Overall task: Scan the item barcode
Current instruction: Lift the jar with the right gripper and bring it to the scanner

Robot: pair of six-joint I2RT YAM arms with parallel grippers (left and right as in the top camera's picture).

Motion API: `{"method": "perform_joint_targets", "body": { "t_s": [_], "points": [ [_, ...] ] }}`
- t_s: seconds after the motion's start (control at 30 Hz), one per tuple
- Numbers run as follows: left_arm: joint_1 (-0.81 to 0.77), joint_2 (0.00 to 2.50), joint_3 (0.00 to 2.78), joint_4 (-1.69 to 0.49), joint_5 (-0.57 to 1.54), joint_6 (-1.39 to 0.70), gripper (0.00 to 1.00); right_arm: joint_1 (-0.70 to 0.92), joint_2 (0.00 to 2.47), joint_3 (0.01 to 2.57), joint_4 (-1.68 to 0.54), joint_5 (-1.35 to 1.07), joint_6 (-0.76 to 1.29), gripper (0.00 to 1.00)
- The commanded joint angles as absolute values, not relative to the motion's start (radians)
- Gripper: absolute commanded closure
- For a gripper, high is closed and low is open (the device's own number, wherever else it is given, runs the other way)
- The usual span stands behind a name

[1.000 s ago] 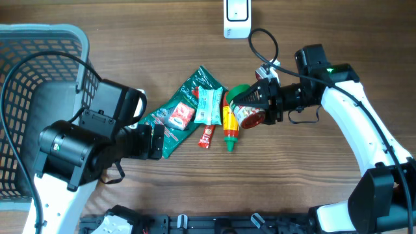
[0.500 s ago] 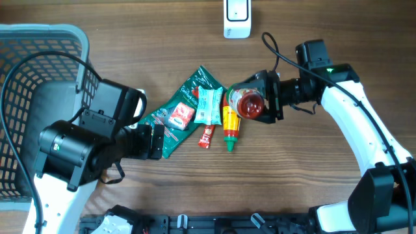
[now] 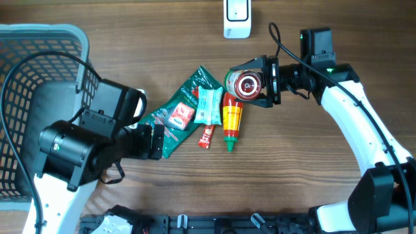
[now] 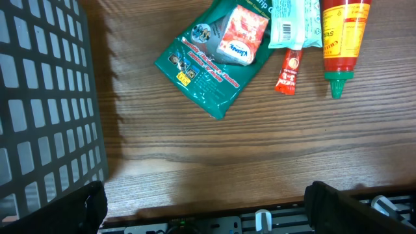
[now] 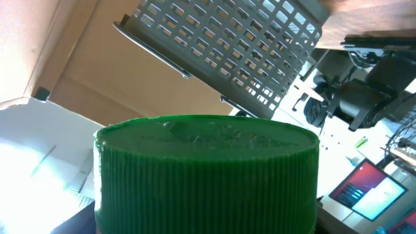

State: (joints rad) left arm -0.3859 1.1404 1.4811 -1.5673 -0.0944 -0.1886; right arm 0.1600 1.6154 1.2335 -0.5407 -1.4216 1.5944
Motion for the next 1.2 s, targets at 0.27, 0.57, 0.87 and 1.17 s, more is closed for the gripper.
{"method": "perform_joint_targets", "body": {
  "t_s": [0.27,0.57,0.87,1.17],
  "points": [
    [-0.381,1.133,1.485,-1.565,-0.083,-0.198,0.0,0.158,1.6,1.253,-0.39,-1.198,1.017,0.71],
    [-0.381,1.133,1.485,-1.565,-0.083,-0.198,0.0,0.158,1.6,1.253,-0.324,-0.669,0.662,0.61],
    [-0.381,1.133,1.485,-1.565,-0.083,-0.198,0.0,0.173,1.701,1.253,-0.094,-0.363,0.655,0.61],
    [-0.381,1.133,1.485,-1.565,-0.083,-0.198,0.0,0.184,2.097,1.522,0.064,-0.393,0.724,0.62]
  ]
}}
